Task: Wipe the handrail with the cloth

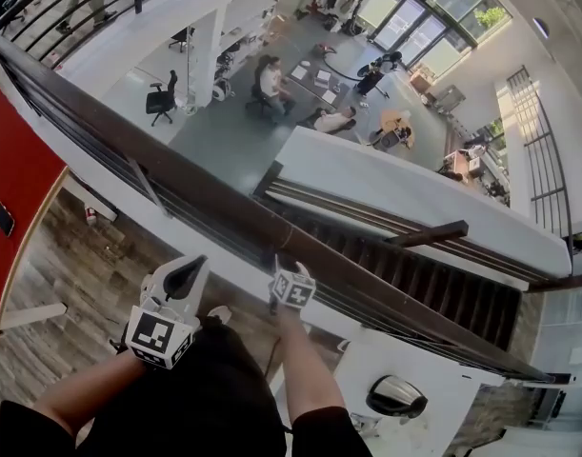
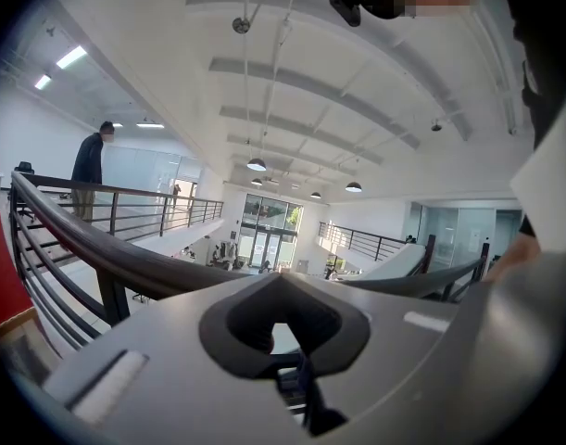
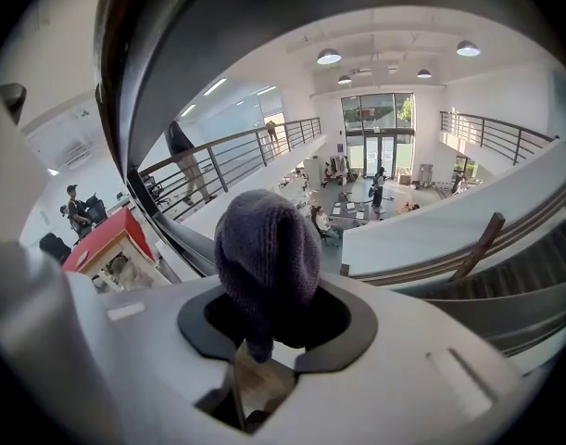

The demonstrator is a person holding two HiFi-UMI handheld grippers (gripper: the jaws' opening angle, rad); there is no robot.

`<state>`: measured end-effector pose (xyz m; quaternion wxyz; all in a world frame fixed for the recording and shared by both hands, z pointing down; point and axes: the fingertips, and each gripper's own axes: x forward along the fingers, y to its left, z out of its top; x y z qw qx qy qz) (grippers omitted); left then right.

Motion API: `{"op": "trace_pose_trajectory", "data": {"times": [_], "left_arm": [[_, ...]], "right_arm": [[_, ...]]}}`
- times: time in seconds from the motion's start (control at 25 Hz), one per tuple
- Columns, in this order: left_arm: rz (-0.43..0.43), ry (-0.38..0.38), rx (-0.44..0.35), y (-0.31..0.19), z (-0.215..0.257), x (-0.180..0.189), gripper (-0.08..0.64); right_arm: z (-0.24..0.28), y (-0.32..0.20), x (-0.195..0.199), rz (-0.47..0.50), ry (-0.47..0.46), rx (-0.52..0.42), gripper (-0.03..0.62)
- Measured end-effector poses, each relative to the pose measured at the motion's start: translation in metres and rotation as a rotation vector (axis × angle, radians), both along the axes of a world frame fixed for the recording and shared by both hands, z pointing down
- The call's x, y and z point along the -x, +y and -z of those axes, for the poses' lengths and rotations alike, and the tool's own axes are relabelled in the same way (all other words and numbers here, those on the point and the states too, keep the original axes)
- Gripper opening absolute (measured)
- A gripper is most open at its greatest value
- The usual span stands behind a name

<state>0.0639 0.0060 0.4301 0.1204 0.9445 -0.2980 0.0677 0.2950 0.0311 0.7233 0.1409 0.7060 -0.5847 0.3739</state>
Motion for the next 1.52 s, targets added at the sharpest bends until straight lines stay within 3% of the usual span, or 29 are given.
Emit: {"op": "trace_pose_trajectory", "data": {"times": [0.96, 1.16, 1.36, 1.52], "left_arm": [[-0.086, 0.014, 0.034, 0.026, -0.011, -0.031, 0.0], [-0.105, 0.016, -0.01, 0.035, -0.005, -0.037, 0.0], [-0.073, 0.009, 0.023, 0.032, -0.014, -0.025, 0.0], [-0.047, 0.005, 0.039, 0.022, -0.017, -0.015, 0.0]], "right_arm": [[0.001, 0.059, -0.05, -0.102, 0.035, 0.017, 0.114], [0.003, 0.062, -0.057, -0.08, 0.052, 0.006, 0.117], [0.002, 0.065, -0.056, -0.1, 0.053, 0.001, 0.116], [0.003, 0.069, -0.06, -0.176, 0.069, 0.015, 0.11]]}}
